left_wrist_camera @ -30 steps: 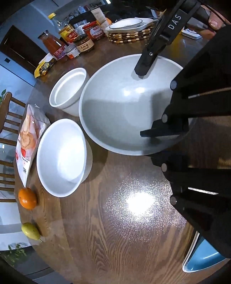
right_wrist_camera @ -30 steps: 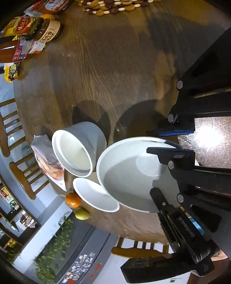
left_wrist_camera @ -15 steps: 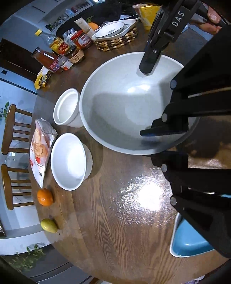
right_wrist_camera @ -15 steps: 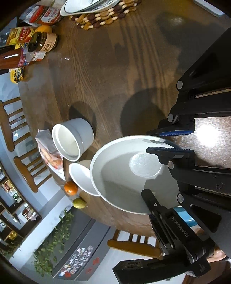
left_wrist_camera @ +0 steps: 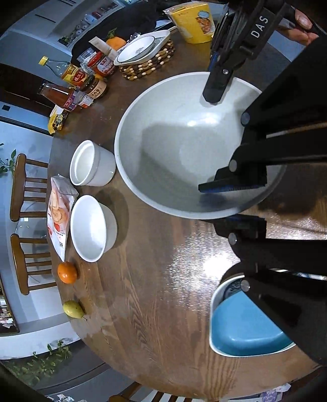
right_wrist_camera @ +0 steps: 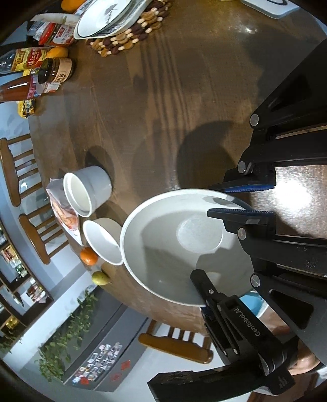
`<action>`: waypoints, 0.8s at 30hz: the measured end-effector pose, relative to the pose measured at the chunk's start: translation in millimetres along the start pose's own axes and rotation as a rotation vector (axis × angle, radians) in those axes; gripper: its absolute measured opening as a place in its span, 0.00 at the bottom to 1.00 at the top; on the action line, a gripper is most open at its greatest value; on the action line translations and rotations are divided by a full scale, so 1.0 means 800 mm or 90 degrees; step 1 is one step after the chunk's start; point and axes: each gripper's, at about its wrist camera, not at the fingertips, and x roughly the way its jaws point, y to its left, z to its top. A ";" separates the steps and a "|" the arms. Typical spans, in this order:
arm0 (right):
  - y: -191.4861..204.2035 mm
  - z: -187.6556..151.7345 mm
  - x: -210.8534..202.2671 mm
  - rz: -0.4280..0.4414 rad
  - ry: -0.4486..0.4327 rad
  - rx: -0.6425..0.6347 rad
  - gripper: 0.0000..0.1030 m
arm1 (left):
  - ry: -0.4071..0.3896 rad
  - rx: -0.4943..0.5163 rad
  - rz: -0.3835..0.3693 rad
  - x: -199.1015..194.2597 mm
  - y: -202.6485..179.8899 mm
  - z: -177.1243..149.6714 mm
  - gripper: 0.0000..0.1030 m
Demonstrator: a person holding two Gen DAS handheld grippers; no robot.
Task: Organize plates and bowls
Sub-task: 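Lift the large white bowl with the left tool toward the plate stack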
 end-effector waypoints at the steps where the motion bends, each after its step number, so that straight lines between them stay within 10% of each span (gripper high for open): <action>1: -0.001 -0.003 0.000 0.000 0.001 -0.002 0.12 | 0.000 -0.002 0.000 0.000 0.000 -0.004 0.13; 24: 0.005 -0.035 0.027 -0.011 0.052 -0.022 0.13 | 0.040 -0.021 0.013 0.015 0.014 -0.033 0.13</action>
